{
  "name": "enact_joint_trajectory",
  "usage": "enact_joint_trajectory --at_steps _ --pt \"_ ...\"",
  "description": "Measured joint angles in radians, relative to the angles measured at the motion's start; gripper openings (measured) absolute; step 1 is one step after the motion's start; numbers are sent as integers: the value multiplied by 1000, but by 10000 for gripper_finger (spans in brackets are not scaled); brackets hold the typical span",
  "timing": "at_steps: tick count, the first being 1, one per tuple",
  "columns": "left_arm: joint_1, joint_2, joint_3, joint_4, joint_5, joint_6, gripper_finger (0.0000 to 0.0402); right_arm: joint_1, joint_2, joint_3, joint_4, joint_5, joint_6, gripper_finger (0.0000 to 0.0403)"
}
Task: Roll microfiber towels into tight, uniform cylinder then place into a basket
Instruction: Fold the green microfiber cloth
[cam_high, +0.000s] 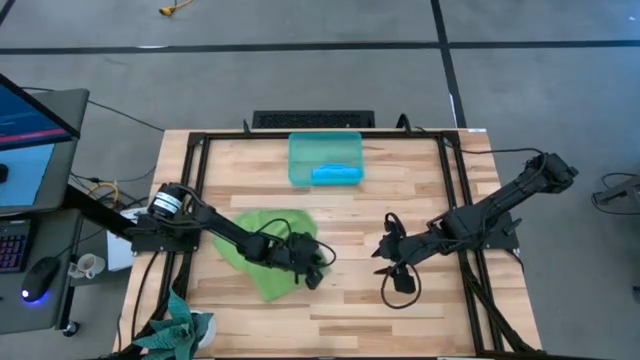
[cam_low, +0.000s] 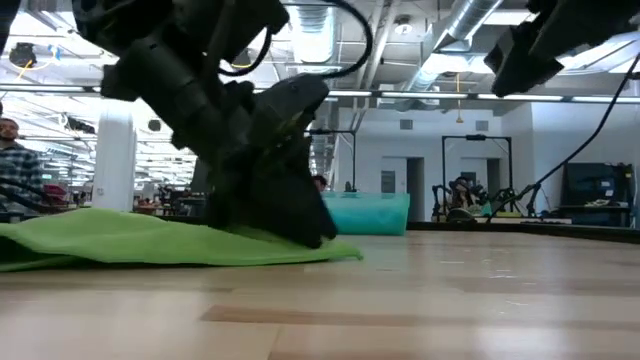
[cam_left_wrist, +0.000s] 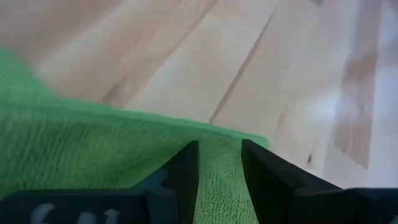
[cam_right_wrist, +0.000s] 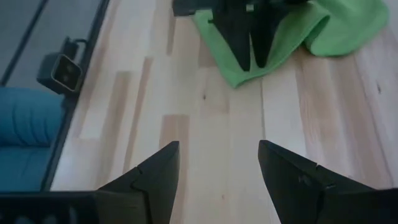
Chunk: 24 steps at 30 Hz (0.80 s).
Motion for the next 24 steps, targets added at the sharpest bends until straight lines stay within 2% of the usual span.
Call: enact_joint_trajectory --at_steps 4,10,19,24 --pt "5 -2 1 44 -6 112 112 -2 21 2 9 5 -1 240" --pt "6 -3 0 34 -33 125 112 -10 68 1 -3 18 -31 240" --pt "6 -15 6 -68 16 27 112 -11 68 0 15 19 -34 240" --pt "-25 -77 86 -251 7 26 112 -11 76 1 139 49 -98 240"
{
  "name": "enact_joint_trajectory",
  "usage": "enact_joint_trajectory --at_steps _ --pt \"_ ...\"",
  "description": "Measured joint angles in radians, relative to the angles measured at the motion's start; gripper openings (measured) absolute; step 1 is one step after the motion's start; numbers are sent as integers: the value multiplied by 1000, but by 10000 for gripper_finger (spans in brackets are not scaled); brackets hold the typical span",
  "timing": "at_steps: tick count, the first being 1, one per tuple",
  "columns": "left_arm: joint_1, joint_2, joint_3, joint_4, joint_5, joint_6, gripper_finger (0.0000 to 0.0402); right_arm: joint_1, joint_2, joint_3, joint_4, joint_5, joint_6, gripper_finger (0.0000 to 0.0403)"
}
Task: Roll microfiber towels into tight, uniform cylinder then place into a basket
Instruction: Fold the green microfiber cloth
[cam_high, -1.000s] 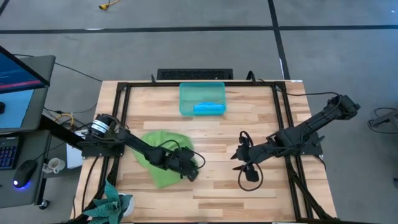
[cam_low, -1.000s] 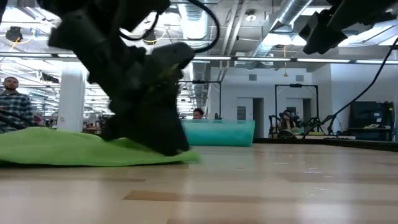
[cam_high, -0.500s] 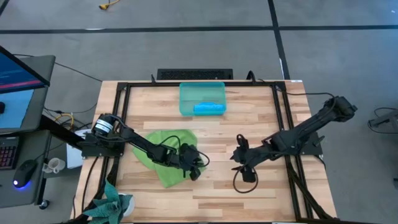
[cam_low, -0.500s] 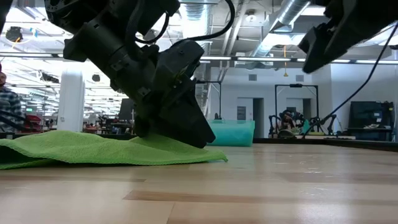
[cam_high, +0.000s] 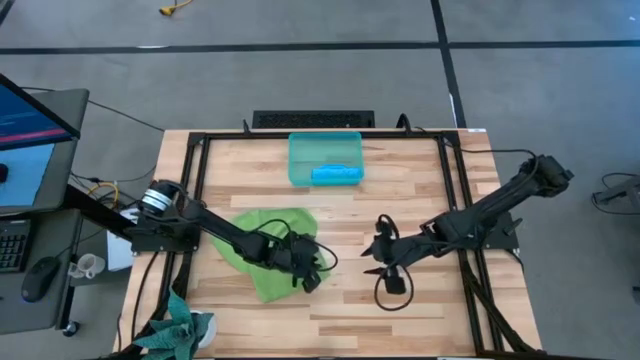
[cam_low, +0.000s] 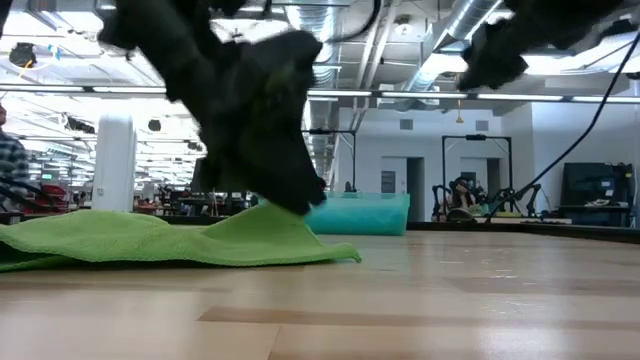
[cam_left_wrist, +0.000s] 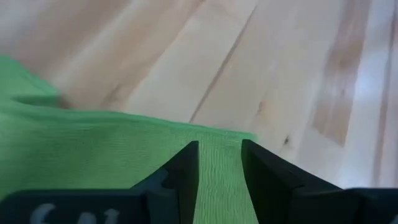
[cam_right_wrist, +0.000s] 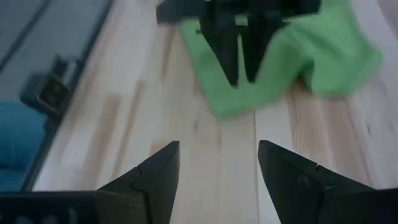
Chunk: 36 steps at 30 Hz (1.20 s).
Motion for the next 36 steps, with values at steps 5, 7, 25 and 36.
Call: enact_joint_trajectory --at_steps 5,7,25,36 --pt "-66 -47 130 -295 -152 0 112 0 65 0 110 0 -16 240" --pt "-86 -58 190 -413 -209 0 112 -4 97 0 123 -1 -27 240" --pt "-99 -67 411 -706 -425 92 112 -40 466 20 574 -4 -350 240" --pt "-84 -66 410 -697 -420 91 112 -88 694 150 560 15 -381 240"
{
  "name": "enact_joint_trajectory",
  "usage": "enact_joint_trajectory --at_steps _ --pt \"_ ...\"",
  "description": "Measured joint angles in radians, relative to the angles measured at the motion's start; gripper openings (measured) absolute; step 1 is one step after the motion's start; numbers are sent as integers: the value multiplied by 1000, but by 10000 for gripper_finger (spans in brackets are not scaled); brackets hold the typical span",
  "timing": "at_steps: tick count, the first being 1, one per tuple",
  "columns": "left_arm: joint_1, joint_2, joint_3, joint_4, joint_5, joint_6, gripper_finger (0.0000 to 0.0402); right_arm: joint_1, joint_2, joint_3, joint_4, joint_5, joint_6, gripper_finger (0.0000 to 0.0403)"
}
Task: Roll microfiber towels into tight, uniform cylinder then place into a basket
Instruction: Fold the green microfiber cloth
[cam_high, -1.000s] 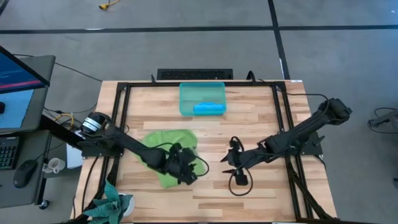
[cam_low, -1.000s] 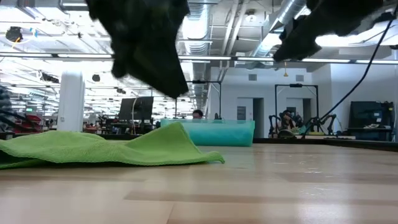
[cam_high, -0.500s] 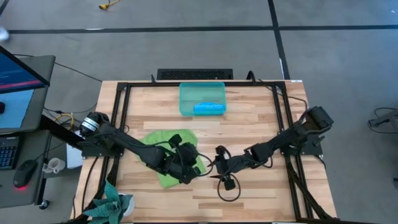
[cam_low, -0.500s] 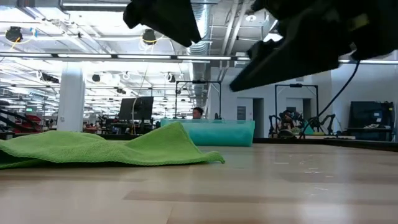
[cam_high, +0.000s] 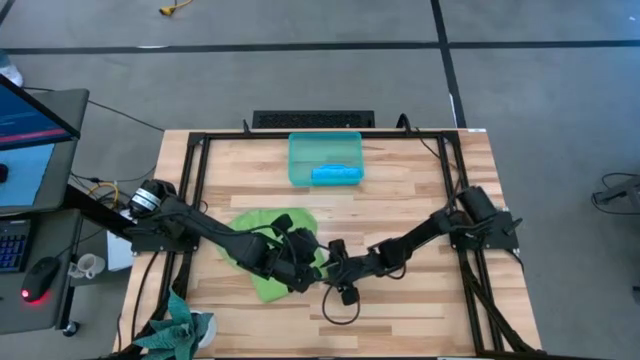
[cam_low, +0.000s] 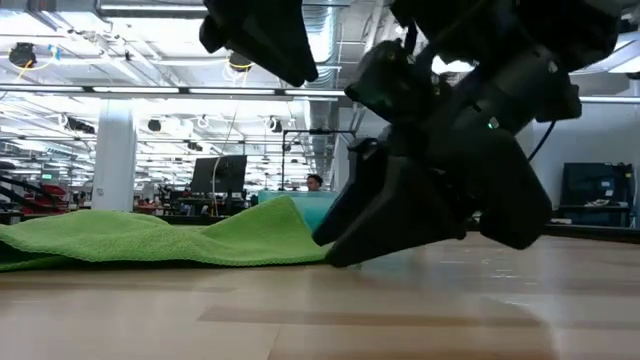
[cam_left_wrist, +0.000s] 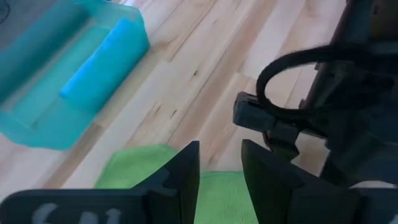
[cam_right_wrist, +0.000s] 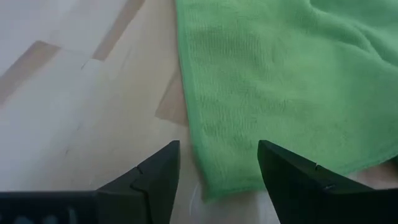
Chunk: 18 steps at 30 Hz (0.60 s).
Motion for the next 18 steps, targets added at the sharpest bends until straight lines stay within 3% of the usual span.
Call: enact_joint_trajectory --at_steps 9,18 --pt "-1 0 0 0 1 -2 112 -16 8 19 -48 14 45 226" --pt "0 0 0 -1 1 -3 112 -49 7 18 -89 -9 104 96"
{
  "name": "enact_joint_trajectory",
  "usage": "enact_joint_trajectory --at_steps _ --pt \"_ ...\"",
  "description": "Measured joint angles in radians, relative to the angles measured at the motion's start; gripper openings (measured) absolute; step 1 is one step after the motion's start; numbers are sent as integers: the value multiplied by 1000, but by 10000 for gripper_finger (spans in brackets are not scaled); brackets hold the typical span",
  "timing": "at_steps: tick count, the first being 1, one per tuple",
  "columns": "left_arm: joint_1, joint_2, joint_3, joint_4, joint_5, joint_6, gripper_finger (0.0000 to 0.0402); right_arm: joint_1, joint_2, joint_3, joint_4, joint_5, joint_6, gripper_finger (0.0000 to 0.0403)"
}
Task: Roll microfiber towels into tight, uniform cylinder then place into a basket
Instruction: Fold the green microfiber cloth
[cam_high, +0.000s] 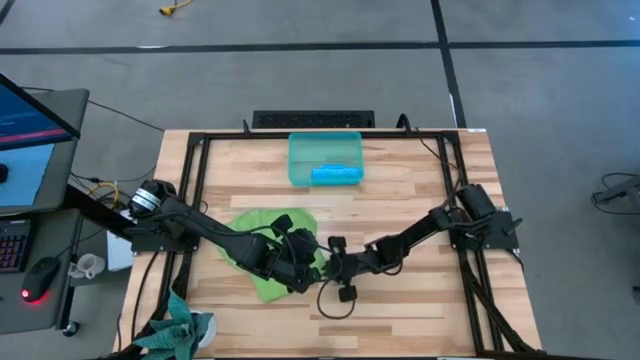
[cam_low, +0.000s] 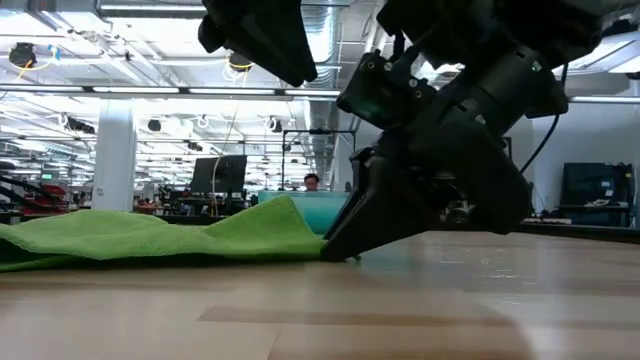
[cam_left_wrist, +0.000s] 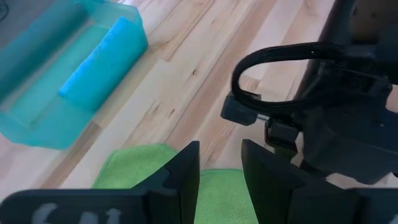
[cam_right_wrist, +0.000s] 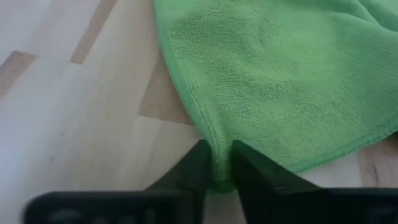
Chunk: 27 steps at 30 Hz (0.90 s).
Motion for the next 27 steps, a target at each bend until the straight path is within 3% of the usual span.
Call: enact_joint_trajectory --at_steps 7,13,20,27 --pt "0 0 0 -9 1 0 112 -4 -13 -2 -14 2 16 10" --pt "-9 21 0 -10 44 0 112 -8 -74 -8 -112 3 68 29" --pt "-26 95 0 29 120 46 112 0 -119 -6 -136 0 88 7" --pt "-49 167 0 81 176 59 112 2 -132 -5 -155 -3 117 20"
